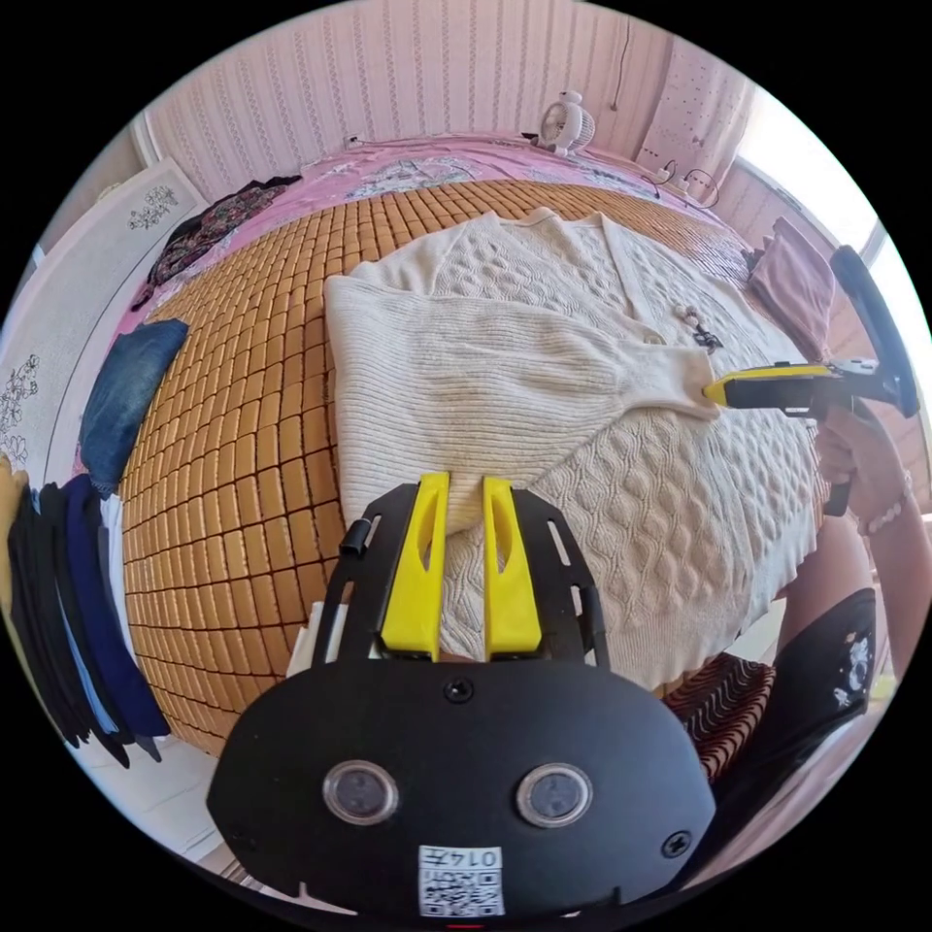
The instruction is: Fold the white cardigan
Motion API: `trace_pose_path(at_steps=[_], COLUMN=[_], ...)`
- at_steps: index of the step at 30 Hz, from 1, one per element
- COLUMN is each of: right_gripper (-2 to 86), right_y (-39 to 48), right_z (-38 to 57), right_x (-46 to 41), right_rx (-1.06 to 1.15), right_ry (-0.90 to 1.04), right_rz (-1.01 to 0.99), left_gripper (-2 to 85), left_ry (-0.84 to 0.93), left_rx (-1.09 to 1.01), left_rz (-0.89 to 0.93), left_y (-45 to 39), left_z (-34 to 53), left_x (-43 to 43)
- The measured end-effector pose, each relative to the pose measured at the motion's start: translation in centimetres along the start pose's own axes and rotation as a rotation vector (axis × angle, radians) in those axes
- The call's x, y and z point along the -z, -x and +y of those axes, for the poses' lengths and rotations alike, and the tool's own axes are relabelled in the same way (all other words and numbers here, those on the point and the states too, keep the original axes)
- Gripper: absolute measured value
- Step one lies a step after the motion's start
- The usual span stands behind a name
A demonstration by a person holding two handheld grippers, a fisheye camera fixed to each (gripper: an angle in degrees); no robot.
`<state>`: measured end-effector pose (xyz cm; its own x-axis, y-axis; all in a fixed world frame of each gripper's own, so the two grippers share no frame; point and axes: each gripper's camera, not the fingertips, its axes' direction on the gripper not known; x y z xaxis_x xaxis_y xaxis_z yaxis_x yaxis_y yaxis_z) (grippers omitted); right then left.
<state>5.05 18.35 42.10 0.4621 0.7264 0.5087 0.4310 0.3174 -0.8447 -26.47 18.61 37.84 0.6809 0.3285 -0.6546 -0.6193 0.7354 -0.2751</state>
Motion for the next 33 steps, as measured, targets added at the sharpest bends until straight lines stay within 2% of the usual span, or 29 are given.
trace_pose_path(at_steps=[5, 10, 14, 16, 18, 20, 22, 24, 26, 30, 33], right_gripper=[0.2, 0.4, 0.8, 1.3, 2.5, 3.9, 5.1, 5.9, 6.5, 8.5, 10.0], right_y=[0.9, -0.2, -4.3, -7.0, -11.1, -14.0, -15.4, -16.7, -18.5, -23.7, -26.9], right_z=[0.0, -1.2, 1.5, 3.5, 5.4, 6.2, 7.9, 10.9, 13.5, 18.8, 20.8], right_x=[3.0, 10.1, 16.6, 16.9, 14.0, 10.3, 8.7, 9.5, 10.5, 12.5, 13.5], right_rx=[0.13, 0.179, 0.144, 0.055, -0.092, -0.21, -0.268, -0.362, -0.466, -0.776, -0.936], right_ry=[-0.045, -0.228, -0.399, -0.408, -0.314, -0.149, -0.125, -0.229, -0.32, -0.45, -0.539], right_rz=[-0.074, -0.181, -0.216, -0.15, -0.041, -0.02, -0.043, -0.066, -0.054, 0.118, 0.159], left_gripper=[-0.6, -0.7, 0.8, 3.5, 4.5, 4.8, 4.8, 4.1, 2.1, 0.0, -0.4], left_ry=[-0.048, -0.23, -0.264, -0.2, -0.134, -0.072, -0.024, -0.019, -0.038, -0.041, 0.002], left_rx=[0.001, -0.05, -0.141, -0.167, -0.179, -0.202, -0.233, -0.244, -0.245, -0.149, -0.077], left_rz=[-0.02, -0.025, 0.124, 0.267, 0.307, 0.301, 0.219, 0.155, 0.165, 0.141, 0.105], left_y=[-1.0, -3.1, -5.9, -7.3, -8.1, -8.8, -9.5, -9.5, -8.9, -6.6, -5.4], left_z=[-0.2, -1.3, -3.2, -4.4, -5.1, -5.6, -6.2, -6.5, -6.8, -7.8, -8.3], left_x=[0.5, 4.9, 7.0, 5.8, 4.2, 3.0, 2.4, 2.3, 2.6, 2.2, 1.0])
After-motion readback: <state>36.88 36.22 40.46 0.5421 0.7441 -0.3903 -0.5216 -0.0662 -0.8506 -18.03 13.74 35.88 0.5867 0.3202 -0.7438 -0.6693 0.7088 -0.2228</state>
